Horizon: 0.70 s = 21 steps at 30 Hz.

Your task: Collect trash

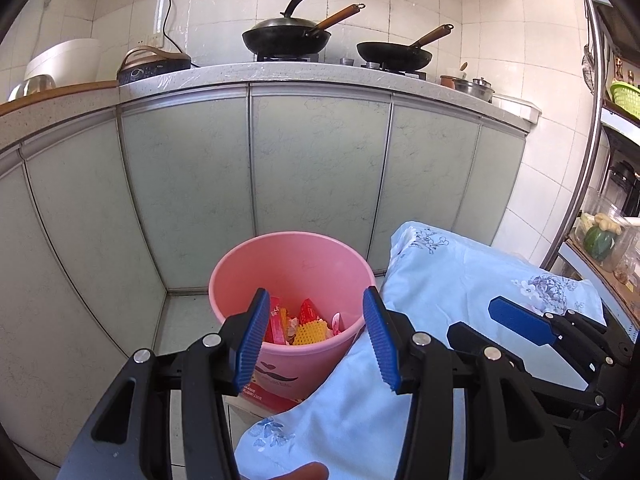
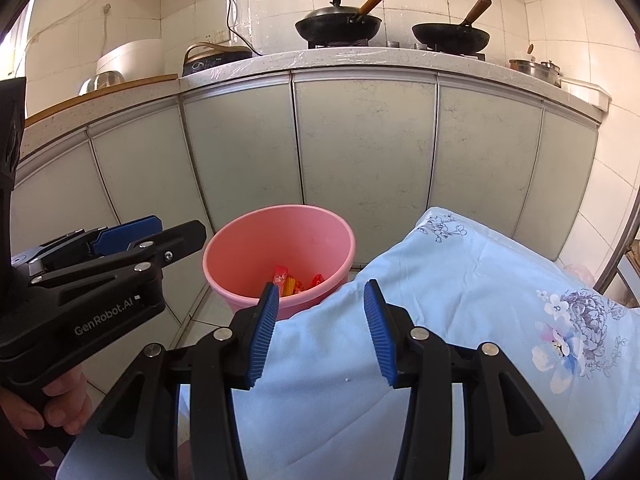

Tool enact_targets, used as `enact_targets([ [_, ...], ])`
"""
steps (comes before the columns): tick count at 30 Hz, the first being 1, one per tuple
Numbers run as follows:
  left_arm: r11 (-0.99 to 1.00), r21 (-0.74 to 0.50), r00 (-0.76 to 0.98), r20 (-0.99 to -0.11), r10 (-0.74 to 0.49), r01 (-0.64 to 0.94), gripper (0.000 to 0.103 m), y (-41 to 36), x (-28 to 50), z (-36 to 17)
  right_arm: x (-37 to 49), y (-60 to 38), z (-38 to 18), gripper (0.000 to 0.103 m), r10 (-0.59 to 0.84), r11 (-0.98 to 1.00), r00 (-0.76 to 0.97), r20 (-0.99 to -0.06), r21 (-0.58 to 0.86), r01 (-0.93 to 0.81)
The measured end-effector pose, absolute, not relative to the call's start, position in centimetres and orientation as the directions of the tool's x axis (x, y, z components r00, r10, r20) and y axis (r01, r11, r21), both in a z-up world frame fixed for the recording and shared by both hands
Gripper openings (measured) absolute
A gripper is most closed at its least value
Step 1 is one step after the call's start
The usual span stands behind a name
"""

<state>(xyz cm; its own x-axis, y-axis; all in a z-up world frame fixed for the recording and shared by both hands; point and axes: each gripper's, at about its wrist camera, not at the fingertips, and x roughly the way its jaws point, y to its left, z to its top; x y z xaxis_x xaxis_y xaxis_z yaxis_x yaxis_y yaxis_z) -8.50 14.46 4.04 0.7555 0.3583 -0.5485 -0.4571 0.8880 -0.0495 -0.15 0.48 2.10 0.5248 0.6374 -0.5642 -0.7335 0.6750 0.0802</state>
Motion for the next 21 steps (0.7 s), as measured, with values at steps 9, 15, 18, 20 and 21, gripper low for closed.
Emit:
enact_targets([
  [9,0.891,-0.048,0.761,-0.542,0.357,-0.452,0.048,14.22,-8.77,4.19,-0.28,0.13,2.24,0.045,0.638,0.678,0.528,-0.561,0.083,-0.731],
  [15,0.891,-0.047,0.761,-0.542,0.357,-0.452,0.048,13.98,-8.83,4.20,-0.26,0.07,2.25,0.045,0.637,0.678,0.527,-0.562,0.084,-0.730],
  [18,0.891,-0.047,0.761,-0.542,0.357,-0.452,0.048,13.95,-8.84,4.18,-0.24,0.06,2.25,0.045,0.638,0.678,0.527,-0.562,0.084,-0.730],
  [20,0.891,-0.047,0.761,-0.541,0.358,-0.452,0.048,13.92,-8.85,4.19,-0.24,0.04,2.25,0.045,0.638,0.678,0.527,-0.562,0.084,-0.730],
  [21,0.891,-0.047,0.761,-0.541,0.357,-0.452,0.048,13.90,-8.86,4.18,-0.19,-0.01,2.23,0.045,0.637,0.678,0.527,-0.562,0.085,-0.730],
])
